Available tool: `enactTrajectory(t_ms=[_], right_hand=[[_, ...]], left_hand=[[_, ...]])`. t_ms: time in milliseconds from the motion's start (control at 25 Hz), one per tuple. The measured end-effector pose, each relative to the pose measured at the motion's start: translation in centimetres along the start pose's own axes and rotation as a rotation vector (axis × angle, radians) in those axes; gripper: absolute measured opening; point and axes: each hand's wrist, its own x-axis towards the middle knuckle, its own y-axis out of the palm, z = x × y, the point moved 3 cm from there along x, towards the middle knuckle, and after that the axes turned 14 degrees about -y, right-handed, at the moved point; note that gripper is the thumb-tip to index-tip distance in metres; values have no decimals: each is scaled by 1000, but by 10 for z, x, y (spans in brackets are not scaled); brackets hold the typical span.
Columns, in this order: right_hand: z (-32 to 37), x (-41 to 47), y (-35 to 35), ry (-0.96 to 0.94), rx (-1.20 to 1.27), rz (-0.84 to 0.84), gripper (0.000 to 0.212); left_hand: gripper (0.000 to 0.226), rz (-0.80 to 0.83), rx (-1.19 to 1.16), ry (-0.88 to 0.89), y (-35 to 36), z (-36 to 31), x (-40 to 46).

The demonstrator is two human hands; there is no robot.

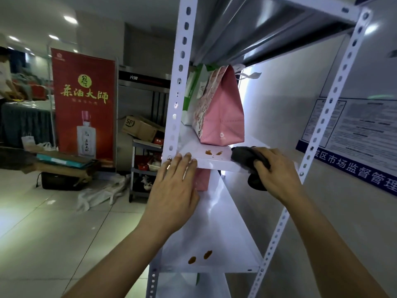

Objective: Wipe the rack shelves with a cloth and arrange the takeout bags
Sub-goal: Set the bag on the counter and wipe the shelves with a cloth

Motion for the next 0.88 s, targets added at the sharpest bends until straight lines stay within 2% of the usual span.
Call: enactTrajectory(t_ms=[160, 360, 600, 880], right_hand=[[15, 14, 14, -118, 12, 72, 38], [38, 49, 31, -161, 7, 197, 35], [54, 78, 42, -107, -94, 367, 37], [57, 74, 39, -141, -174, 376, 37]], left_hand=[[61, -42, -55, 8, 2, -1, 3], [59, -89, -112, 14, 4, 0, 6], [60, -113, -179, 26, 3, 2, 7], [59, -141, -225, 14, 8, 4, 7]])
